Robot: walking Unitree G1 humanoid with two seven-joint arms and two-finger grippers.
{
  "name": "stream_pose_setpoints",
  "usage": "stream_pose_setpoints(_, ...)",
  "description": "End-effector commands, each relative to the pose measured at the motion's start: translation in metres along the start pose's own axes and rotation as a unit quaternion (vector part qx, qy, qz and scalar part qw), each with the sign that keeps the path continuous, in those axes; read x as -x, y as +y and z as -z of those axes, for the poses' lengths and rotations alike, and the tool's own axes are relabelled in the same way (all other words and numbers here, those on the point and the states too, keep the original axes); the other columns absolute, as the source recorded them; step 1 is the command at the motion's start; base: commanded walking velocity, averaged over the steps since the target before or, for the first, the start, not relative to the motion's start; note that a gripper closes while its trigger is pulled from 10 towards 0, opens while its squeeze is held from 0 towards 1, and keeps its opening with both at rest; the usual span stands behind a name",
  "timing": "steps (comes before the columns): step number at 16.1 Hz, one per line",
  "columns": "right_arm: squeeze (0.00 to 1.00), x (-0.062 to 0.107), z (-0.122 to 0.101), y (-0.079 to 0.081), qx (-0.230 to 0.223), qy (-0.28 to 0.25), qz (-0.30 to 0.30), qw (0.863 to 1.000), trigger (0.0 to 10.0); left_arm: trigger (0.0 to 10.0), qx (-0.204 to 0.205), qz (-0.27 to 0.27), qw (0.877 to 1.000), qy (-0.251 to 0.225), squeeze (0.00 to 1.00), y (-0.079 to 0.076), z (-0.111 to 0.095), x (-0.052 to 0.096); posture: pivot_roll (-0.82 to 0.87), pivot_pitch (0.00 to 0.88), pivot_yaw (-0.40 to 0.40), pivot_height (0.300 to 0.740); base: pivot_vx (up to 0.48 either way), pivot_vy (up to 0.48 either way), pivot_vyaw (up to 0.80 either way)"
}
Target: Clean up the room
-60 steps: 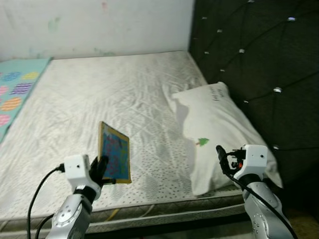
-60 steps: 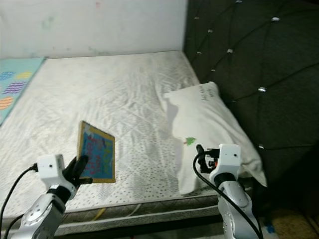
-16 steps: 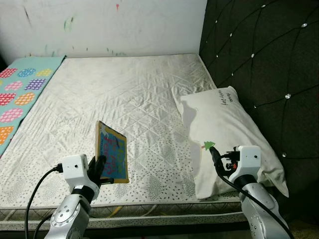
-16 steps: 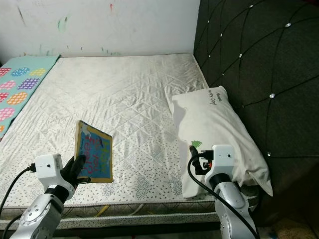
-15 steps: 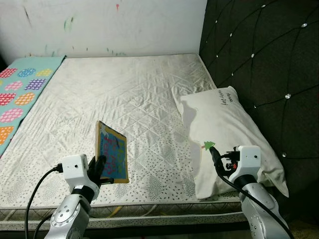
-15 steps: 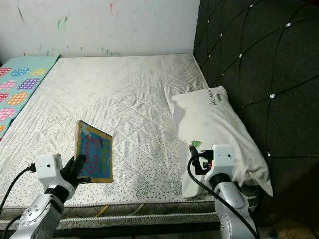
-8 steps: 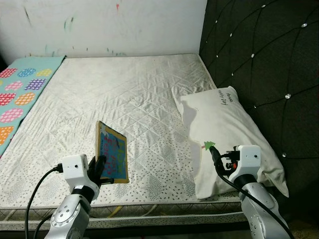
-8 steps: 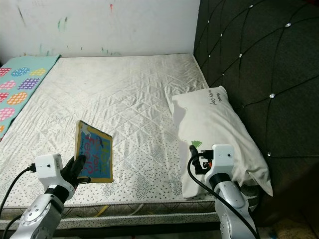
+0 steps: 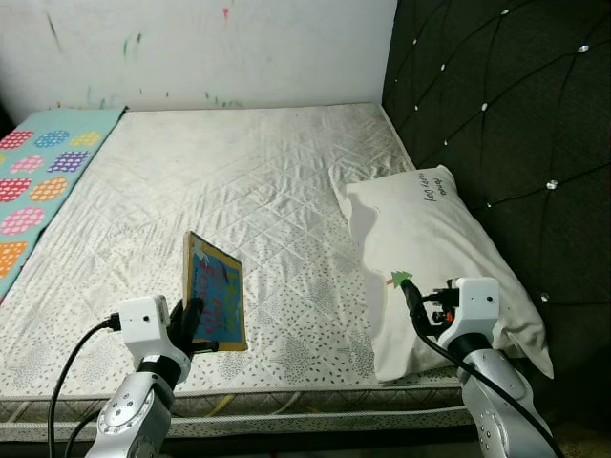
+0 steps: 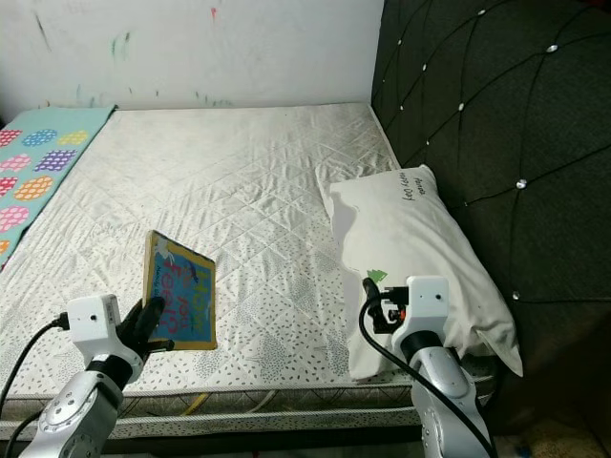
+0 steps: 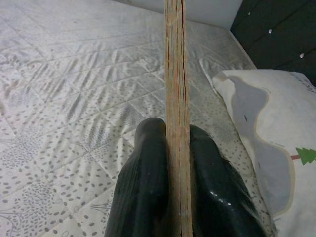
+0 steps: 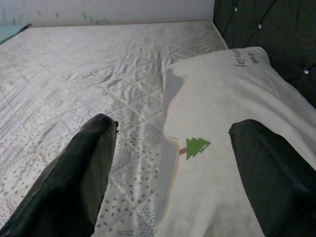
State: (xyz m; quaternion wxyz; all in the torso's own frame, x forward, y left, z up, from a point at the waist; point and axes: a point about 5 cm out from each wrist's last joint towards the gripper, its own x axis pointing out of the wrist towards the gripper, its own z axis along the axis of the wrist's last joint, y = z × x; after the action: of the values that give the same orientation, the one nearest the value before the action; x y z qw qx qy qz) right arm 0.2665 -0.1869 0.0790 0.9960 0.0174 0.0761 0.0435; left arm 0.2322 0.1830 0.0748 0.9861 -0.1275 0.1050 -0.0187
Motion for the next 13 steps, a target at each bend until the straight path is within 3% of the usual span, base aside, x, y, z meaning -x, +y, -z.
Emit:
stream_pose_setpoints(1, 0.0, -0.0022, -0.0002, 0.0037, 0.0, 0.001, -0.009, 1.0, 10.0, 10.0, -0.008, 0.0, 1.0, -0.017, 0.0, -0.0008, -0.0072, -0.0018, -0.06, 0.008, 0.046, 0.685, 0.0, 0.0, 0.0)
stream_pose_setpoints(5, 0.0, -0.0029, -0.0003, 0.004, -0.001, 0.001, -0.01, 1.0, 10.0, 10.0, -0.008, -0.001, 1.0, -0.017, 0.0, -0.0005, -0.0075, -0.0025, -0.06, 0.01, 0.047, 0.64, 0.0, 0.0, 0.0)
stream_pose_setpoints(13, 0.0, -0.0029, -0.0003, 0.004, -0.001, 0.001, -0.01, 1.0, 10.0, 10.0, -0.008, -0.001, 1.0, -0.017, 0.0, -0.0005, -0.0075, -0.0025, -0.06, 0.01, 0.047, 0.64, 0.0, 0.0, 0.0)
